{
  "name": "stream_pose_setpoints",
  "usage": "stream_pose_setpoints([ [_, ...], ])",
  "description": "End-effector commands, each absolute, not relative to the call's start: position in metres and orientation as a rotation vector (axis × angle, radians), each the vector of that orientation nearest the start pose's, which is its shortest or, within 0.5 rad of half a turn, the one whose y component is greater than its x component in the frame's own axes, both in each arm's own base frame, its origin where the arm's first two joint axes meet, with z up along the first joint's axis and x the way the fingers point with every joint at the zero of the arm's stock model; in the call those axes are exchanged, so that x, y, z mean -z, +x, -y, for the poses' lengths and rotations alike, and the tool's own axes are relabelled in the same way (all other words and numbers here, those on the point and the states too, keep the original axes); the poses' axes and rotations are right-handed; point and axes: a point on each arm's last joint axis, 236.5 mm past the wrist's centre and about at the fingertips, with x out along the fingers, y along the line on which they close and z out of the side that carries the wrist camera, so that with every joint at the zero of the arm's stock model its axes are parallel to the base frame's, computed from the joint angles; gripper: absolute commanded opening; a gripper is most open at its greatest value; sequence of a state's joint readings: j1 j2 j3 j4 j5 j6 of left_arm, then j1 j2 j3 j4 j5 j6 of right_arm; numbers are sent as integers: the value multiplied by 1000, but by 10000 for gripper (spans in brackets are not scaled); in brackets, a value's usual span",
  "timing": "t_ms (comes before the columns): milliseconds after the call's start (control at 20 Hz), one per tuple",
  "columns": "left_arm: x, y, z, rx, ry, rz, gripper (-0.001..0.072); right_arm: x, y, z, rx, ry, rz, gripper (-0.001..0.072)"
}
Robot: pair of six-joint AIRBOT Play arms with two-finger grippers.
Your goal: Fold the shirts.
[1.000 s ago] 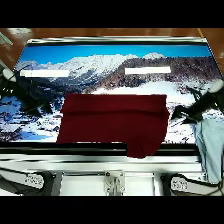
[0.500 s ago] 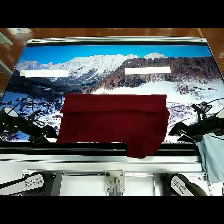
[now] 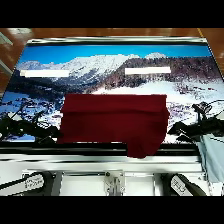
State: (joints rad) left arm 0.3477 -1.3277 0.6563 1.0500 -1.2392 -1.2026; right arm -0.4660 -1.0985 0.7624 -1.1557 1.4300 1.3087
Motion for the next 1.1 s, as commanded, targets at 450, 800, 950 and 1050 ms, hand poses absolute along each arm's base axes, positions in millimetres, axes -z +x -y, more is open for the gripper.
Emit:
stream_pose_setpoints([
  [450,115,224,59,311,-612,-1696,40,103,172,-42,-174,552,-1741,642],
  [800,109,227,58,314,-604,-1676,39,118,212,-68,-143,749,-1593,638],
  [950,108,226,59,316,-603,-1679,40,115,205,-82,-235,779,-1632,143],
  [1050,102,238,57,350,-563,-1620,38,98,215,-83,-326,710,-1582,61],
])
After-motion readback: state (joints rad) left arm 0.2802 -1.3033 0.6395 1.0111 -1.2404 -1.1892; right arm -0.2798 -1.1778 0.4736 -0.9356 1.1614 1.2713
